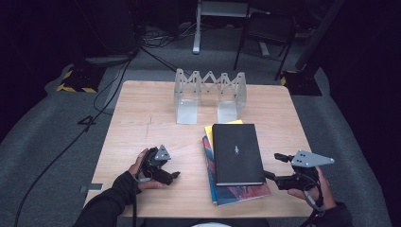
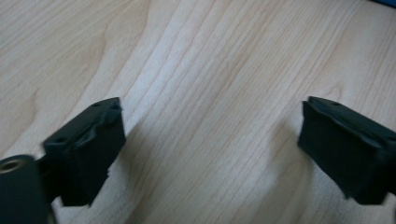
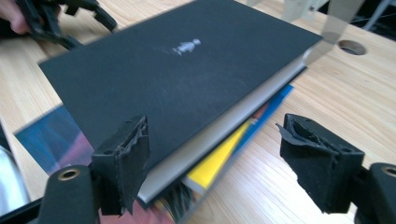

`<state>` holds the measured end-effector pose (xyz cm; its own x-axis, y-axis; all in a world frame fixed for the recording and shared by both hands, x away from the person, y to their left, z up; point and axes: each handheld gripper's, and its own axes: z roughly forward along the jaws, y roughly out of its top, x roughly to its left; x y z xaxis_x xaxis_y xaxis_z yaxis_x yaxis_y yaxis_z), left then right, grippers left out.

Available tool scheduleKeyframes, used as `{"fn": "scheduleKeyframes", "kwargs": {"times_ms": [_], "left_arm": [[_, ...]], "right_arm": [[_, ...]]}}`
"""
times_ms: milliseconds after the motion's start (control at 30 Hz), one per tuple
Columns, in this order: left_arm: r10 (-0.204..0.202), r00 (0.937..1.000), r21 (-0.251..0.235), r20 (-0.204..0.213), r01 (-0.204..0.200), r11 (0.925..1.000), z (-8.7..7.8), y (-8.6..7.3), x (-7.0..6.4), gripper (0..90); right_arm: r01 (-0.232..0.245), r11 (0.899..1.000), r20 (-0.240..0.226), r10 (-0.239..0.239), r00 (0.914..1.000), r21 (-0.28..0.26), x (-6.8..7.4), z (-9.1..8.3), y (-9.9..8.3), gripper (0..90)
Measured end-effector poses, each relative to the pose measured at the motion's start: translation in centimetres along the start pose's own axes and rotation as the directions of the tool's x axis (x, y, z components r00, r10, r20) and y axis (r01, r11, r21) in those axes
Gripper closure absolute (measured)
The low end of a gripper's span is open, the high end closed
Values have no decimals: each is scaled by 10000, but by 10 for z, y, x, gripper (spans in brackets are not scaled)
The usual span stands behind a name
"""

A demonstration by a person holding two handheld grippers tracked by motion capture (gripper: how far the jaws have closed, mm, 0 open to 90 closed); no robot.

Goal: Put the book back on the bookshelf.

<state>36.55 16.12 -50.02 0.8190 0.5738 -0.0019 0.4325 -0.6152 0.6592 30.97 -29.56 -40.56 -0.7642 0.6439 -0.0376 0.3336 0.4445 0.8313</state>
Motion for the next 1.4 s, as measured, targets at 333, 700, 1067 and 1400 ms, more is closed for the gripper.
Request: {"fn": "scheduleKeyframes", "kwargs": {"times_ms": [333, 700, 1067, 1400], "left_arm": [[501, 9987, -358, -8, -501, 9981, 4, 21, -6, 166], [713, 9973, -856, -176, -725, 9937, 14, 50, -12, 186], [604, 9980, -1237, -190, -623, 9904, 20, 68, -10, 196], [629, 9979, -1159, -173, -645, 9912, 28, 73, -6, 212]], "right_arm": [[-401, 9985, -467, 418, 9980, 381, -7, 30, 11, 206], [-1248, 9887, -2037, 1395, 9690, 834, -27, 52, 10, 63], [-1131, 9876, -2391, 1365, 9613, 1092, -21, 66, 16, 2], [-954, 9908, -2273, 1152, 9670, 960, -7, 70, 19, 3]]}}
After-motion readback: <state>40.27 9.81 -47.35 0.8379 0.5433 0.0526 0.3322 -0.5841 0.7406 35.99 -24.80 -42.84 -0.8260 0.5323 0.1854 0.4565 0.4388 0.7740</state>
